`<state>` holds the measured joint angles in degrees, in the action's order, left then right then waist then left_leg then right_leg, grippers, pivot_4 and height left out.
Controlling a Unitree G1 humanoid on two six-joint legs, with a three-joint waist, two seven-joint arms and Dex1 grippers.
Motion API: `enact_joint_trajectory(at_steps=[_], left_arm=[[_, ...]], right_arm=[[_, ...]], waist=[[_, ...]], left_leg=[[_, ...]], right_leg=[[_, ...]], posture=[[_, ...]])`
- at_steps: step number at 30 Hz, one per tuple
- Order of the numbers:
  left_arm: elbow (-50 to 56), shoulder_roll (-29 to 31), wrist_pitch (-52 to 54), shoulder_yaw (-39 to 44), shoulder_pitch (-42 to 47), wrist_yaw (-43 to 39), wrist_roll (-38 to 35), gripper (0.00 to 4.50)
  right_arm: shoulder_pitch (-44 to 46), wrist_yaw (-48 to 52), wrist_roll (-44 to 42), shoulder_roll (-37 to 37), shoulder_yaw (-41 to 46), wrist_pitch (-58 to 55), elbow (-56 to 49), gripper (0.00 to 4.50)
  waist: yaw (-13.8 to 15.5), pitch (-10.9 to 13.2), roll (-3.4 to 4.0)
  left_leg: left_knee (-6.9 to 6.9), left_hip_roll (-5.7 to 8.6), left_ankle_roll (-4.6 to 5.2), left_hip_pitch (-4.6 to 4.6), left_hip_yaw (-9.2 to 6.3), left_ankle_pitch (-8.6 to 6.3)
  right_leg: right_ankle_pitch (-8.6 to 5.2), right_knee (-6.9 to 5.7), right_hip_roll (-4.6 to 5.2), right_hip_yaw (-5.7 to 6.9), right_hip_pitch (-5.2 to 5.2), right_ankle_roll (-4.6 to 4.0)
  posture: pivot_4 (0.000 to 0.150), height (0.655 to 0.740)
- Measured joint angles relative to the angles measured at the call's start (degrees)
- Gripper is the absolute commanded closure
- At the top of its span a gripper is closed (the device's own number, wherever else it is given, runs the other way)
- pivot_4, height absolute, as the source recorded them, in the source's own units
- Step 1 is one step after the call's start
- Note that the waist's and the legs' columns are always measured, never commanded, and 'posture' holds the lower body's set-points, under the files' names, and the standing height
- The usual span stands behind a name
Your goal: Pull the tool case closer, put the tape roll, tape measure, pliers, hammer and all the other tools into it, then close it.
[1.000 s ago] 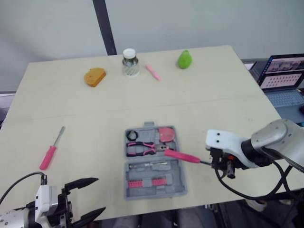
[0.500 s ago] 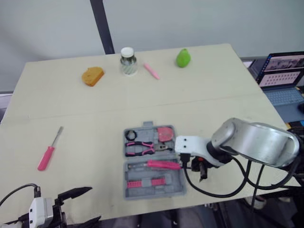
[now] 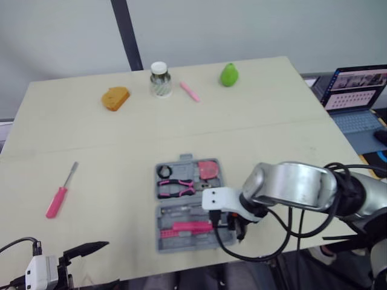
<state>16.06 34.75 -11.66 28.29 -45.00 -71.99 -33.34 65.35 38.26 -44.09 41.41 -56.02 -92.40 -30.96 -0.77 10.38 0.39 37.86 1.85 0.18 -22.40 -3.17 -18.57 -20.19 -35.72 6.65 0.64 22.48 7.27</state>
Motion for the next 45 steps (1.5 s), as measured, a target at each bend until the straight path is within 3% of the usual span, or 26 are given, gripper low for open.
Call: enact_joint_trajectory(at_steps=[16, 45], left_arm=[[-0.35, -0.72, -1.14, 0.96, -0.74, -0.35, -0.01, 0.00], [-0.24, -2.61, -3.47, 0.95, -2.36, 0.24, 1.55, 0.00]], right_arm=[[0.87, -8.62, -3.19, -7.38, -0.08, 0.00, 6.97, 4.39], [0.87, -8.93, 0.29, -11.42, -2.07, 0.00, 8.71, 4.39]], waist=[[-0.94, -0.02, -0.03], [-0.95, -0.03, -0.04]], left_leg=[[-0.04, 0.00, 0.00, 0.00, -0.02, -0.01], [-0.04, 0.00, 0.00, 0.00, -0.02, -0.02]], right_leg=[[-0.01, -0.10, 0.01, -0.08, 0.05, -0.02], [-0.01, -0.11, 0.01, -0.08, 0.06, -0.03]], posture=[[0.150, 0.7391], [0.150, 0.7391]])
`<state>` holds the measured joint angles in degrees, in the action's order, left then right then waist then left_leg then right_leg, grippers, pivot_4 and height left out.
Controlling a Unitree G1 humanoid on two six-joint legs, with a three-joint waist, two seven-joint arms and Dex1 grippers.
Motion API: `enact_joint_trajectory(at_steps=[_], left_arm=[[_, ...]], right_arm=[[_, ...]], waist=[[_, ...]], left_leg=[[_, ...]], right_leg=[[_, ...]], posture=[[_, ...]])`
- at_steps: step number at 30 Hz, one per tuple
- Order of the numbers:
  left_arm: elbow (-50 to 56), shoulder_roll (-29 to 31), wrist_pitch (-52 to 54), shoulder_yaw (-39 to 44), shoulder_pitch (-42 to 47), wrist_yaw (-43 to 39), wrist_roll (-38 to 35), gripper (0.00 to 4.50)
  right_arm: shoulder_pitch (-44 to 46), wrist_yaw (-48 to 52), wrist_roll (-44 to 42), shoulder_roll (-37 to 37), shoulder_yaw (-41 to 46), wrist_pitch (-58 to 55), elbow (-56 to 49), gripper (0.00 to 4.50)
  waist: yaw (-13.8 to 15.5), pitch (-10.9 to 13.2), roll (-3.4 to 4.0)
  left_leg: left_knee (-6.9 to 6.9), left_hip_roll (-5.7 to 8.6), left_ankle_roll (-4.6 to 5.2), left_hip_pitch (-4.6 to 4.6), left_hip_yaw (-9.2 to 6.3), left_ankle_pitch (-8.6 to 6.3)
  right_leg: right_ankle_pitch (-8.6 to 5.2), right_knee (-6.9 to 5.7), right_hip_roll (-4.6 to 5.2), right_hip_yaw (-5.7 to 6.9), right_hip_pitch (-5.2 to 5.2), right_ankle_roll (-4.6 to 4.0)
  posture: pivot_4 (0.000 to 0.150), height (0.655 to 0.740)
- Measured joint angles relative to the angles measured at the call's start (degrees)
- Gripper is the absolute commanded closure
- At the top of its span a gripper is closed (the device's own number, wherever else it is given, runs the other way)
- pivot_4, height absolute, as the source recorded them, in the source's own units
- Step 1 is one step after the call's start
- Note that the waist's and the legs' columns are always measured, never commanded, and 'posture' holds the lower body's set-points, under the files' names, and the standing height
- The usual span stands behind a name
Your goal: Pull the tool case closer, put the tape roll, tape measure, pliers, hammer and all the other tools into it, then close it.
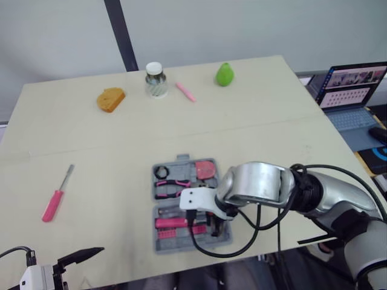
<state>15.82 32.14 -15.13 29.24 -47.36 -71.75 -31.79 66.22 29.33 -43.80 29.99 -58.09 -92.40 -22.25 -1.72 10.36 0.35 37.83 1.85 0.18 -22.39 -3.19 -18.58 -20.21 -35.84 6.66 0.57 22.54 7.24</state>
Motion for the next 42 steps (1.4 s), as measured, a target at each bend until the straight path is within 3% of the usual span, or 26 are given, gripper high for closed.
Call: enact_joint_trajectory(at_steps=[31, 34, 39, 42], left_arm=[[-0.15, -1.93, -1.85, -1.08, -0.47, 0.90, 0.73, 0.00], [-0.20, -2.00, -2.05, -1.11, -0.48, 0.92, 0.76, 0.00], [-0.37, -2.04, -2.31, -1.14, -0.50, 0.94, 0.80, 0.00], [-0.56, -2.04, -2.32, -1.18, -0.51, 0.93, 0.81, 0.00]], right_arm=[[2.98, 9.74, 10.81, 2.43, -6.46, 7.38, 0.20, 4.39], [2.98, 10.54, 11.30, 2.42, -6.54, 7.58, 0.21, 3.20], [2.99, 12.30, 11.96, 2.97, -6.55, 8.65, -0.15, 0.78], [3.02, 13.59, 11.44, 4.19, -5.04, 8.10, -1.14, 0.78]], waist=[[0.00, 0.00, 0.00], [0.00, 0.00, 0.00], [0.03, 0.00, 0.00], [0.06, 0.00, 0.00]], left_leg=[[0.00, 0.00, 0.00, 0.00, 0.00, -0.01], [0.00, 0.00, 0.00, 0.00, 0.00, -0.01], [0.00, 0.01, 0.00, 0.00, 0.00, -0.01], [0.00, 0.01, 0.00, 0.00, 0.00, -0.01]], right_leg=[[0.00, 0.01, 0.00, 0.00, 0.01, 0.00], [0.00, 0.01, 0.00, 0.00, 0.01, 0.00], [0.00, 0.01, 0.00, 0.01, 0.01, 0.00], [0.00, 0.01, 0.00, 0.01, 0.01, 0.00]], posture=[[0.150, 0.7391], [0.150, 0.7391], [0.150, 0.7391], [0.150, 0.7391]])
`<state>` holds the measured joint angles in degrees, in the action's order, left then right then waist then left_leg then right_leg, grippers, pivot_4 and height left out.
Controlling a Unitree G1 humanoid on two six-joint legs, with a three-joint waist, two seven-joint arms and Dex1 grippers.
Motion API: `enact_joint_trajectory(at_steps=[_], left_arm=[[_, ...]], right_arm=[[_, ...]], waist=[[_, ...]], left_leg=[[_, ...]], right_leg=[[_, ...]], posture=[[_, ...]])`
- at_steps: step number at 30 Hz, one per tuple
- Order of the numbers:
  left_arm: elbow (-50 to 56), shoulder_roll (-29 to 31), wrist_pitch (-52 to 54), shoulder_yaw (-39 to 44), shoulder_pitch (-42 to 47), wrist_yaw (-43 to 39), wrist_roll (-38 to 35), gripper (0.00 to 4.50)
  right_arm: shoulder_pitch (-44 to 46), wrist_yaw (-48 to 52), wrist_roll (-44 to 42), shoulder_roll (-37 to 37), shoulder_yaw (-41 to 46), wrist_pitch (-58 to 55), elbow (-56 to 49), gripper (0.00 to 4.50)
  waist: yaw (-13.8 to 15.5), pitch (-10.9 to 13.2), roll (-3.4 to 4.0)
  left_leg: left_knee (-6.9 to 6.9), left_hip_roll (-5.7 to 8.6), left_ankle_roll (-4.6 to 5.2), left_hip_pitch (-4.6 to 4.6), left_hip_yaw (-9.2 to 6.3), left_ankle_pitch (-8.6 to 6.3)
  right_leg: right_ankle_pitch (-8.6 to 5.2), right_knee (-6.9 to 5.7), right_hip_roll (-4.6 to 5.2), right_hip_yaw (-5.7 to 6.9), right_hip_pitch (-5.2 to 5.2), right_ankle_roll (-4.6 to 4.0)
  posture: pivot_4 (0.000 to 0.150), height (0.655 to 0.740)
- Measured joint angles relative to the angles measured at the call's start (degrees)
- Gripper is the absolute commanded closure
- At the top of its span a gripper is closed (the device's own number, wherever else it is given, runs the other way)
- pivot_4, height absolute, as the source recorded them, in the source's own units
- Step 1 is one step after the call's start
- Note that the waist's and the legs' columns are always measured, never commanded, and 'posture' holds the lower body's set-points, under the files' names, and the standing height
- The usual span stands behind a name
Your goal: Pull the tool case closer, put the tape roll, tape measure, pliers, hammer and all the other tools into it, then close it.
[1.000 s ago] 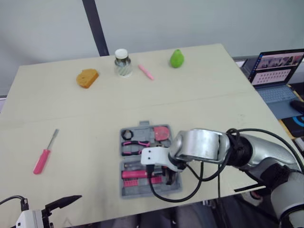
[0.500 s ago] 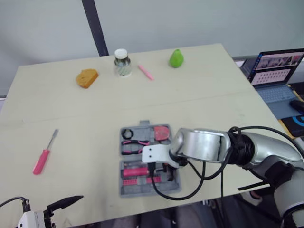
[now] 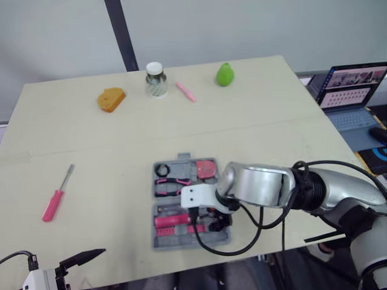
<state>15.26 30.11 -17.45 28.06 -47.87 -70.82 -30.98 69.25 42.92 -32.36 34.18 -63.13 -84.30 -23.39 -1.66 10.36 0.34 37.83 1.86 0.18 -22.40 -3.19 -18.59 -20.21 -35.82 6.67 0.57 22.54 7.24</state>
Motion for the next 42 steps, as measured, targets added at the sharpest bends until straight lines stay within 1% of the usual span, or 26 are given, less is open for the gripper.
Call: enact_joint_trajectory(at_steps=[3, 5, 6, 8, 12, 13, 14, 18, 22, 26, 29, 33, 42], left_arm=[[-0.07, 0.04, 0.00, -0.06, 0.03, 0.00, 0.00, 0.00], [-0.17, 0.11, 0.01, -0.14, 0.13, 0.04, 0.02, 0.00], [-0.23, 0.13, 0.04, -0.33, 0.36, 0.12, 0.03, 0.00], [-0.23, 0.23, 0.12, -0.81, 0.98, 0.33, 0.06, 0.00], [-0.29, 0.34, 0.33, -1.56, 1.79, 0.80, 0.09, 0.00], [-0.24, 0.44, 0.40, -1.65, 2.30, 0.94, 0.09, 0.00], [-0.24, 0.47, 0.52, -1.71, 2.61, 1.21, 0.08, 0.00], [-0.26, 0.67, 1.27, -1.89, 3.04, 1.64, 0.04, 0.00], [-0.22, 0.87, 1.37, -2.13, 3.45, 1.92, 0.03, 0.00], [-0.29, 1.09, 1.48, -2.20, 4.06, 2.09, 0.04, 0.00], [-0.29, 1.23, 1.55, -2.20, 4.59, 2.31, 0.04, 0.00], [-0.29, 1.41, 1.73, -2.21, 4.68, 2.34, 0.04, 0.00], [-0.31, 1.61, 1.75, -2.21, 4.85, 2.26, 0.04, 0.00]], right_arm=[[-0.13, 1.11, -1.29, 1.39, 5.36, -1.06, -2.38, 0.78], [-2.35, 1.19, -1.91, 1.39, 9.77, -1.24, -3.44, 0.78], [-5.09, 0.80, -2.02, 0.93, 12.68, -0.82, -3.55, 1.01], [-9.70, 0.02, -2.11, 0.52, 16.65, -0.10, -3.59, 1.64], [-20.10, -1.38, -1.98, -0.74, 25.96, 5.59, -3.47, 3.56], [-22.53, -1.55, -1.62, -0.83, 27.97, 8.15, -3.49, 4.15], [-24.88, -1.76, -1.24, -1.02, 29.73, 10.24, -3.45, 4.42], [-36.90, -1.82, 1.45, -1.96, 34.94, 24.71, -3.50, 4.42], [-43.51, -0.73, 4.08, -3.01, 36.52, 36.15, -3.05, 4.42], [-49.70, 1.11, 9.09, -3.53, 36.65, 48.50, 1.96, 4.42], [-51.02, 3.49, 11.14, -4.10, 36.61, 54.94, 5.04, 4.42], [-51.78, 5.93, 13.48, -4.32, 36.61, 60.12, 8.57, 4.42], [-52.80, 10.50, 16.70, -4.08, 36.61, 64.44, 10.87, 4.42]], waist=[[-0.01, -0.01, -0.01], [0.03, -0.05, -0.08], [0.06, -0.10, -0.16], [0.08, -0.11, -0.18], [0.18, -0.16, -0.28], [0.17, -0.17, -0.29], [0.19, -0.19, -0.33], [0.18, -0.23, -0.40], [0.12, -0.25, -0.43], [0.25, -0.30, -0.52], [0.21, -0.31, -0.53], [0.20, -0.31, -0.53], [0.22, -0.31, -0.53]], left_leg=[[0.00, -0.01, 0.00, 0.01, 0.00, 0.00], [-0.02, -0.01, 0.00, 0.01, 0.00, -0.01], [-0.03, -0.01, 0.00, 0.02, 0.00, -0.01], [-0.01, 0.00, 0.02, 0.01, 0.01, -0.02], [0.03, 0.01, 0.03, 0.01, 0.03, -0.02], [0.02, 0.01, 0.02, 0.04, 0.04, -0.02], [0.02, 0.00, 0.02, 0.05, 0.03, -0.02], [0.01, 0.01, 0.04, 0.05, 0.06, -0.02], [0.02, 0.00, 0.04, 0.14, 0.22, -0.02], [0.04, 0.01, 0.07, 0.19, 0.23, -0.04], [0.06, -0.01, 0.06, 0.20, 0.24, -0.04], [0.06, -0.04, 0.06, 0.21, 0.23, -0.04], [0.08, -0.03, 0.06, 0.21, 0.23, -0.04]], right_leg=[[0.00, 0.01, -0.01, 0.00, -0.01, 0.00], [0.00, 0.02, -0.01, 0.00, -0.02, 0.00], [0.00, 0.02, -0.01, 0.01, -0.04, 0.00], [0.00, 0.03, 0.00, -0.01, -0.06, 0.00], [0.00, 0.00, 0.00, 0.00, -0.07, 0.00], [0.00, -0.01, -0.01, 0.00, -0.08, 0.00], [0.00, -0.02, -0.03, 0.01, -0.09, 0.00], [0.01, -0.03, -0.04, 0.04, -0.09, 0.01], [0.01, -0.06, -0.07, 0.16, -0.11, 0.02], [0.01, -0.05, -0.08, 0.16, -0.16, 0.02], [0.01, -0.06, -0.09, 0.16, -0.17, 0.03], [0.01, -0.06, -0.09, 0.15, -0.17, 0.03], [0.01, -0.05, -0.08, 0.14, -0.19, 0.03]], posture=[[0.150, 0.7391], [0.150, 0.7391], [0.150, 0.7391], [0.150, 0.7391], [0.150, 0.7391], [0.150, 0.7391], [0.150, 0.7391], [0.150, 0.7391], [0.150, 0.7391], [0.150, 0.7391], [0.150, 0.7391], [0.150, 0.7391], [0.150, 0.7391]])
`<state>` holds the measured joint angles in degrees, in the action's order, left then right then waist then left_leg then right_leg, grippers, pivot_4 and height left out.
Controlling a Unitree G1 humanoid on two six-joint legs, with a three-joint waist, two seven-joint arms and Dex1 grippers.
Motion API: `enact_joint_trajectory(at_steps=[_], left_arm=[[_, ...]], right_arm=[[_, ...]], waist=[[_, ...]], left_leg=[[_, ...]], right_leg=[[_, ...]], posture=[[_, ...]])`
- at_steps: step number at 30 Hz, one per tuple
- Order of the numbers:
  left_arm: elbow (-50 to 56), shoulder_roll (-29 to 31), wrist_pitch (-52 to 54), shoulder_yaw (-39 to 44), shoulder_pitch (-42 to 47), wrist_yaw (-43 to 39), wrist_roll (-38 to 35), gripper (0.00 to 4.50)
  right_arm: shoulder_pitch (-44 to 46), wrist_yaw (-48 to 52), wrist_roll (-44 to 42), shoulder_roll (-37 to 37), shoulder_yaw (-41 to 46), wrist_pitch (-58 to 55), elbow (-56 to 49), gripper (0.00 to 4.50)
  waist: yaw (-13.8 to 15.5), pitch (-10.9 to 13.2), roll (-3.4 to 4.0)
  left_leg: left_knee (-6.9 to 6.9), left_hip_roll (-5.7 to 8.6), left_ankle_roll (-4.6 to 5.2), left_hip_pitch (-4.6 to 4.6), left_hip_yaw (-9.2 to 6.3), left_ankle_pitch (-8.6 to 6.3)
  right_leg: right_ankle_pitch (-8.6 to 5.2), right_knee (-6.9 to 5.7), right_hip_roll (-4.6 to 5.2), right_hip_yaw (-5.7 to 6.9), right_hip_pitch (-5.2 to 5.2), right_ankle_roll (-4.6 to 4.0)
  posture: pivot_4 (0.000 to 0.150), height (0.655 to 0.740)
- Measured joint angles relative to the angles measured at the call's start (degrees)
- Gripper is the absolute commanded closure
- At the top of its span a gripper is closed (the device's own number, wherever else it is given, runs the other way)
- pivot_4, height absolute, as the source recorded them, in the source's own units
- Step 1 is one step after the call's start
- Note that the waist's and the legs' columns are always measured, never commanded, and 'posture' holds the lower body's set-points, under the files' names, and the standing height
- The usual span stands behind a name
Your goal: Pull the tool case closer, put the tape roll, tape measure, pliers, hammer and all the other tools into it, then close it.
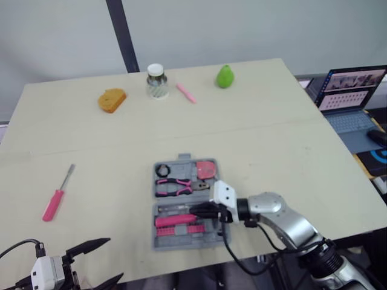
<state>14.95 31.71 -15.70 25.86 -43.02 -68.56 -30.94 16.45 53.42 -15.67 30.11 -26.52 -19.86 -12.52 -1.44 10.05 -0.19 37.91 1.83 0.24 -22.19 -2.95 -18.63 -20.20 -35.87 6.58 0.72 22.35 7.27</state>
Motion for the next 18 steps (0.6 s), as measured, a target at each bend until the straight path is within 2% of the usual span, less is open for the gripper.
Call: enact_joint_trajectory(at_steps=[18], left_arm=[[-1.35, 0.50, -0.08, 0.00, 0.42, -0.39, 0.03, 0.00]], right_arm=[[0.14, 2.68, 6.72, -1.79, -0.30, 6.09, 7.53, 4.42]], waist=[[-0.02, -0.01, -0.02]], left_leg=[[0.04, 0.00, 0.00, 0.02, 0.00, 0.00]], right_leg=[[0.00, -0.06, -0.01, 0.05, -0.01, 0.00]], posture=[[0.150, 0.7391]])
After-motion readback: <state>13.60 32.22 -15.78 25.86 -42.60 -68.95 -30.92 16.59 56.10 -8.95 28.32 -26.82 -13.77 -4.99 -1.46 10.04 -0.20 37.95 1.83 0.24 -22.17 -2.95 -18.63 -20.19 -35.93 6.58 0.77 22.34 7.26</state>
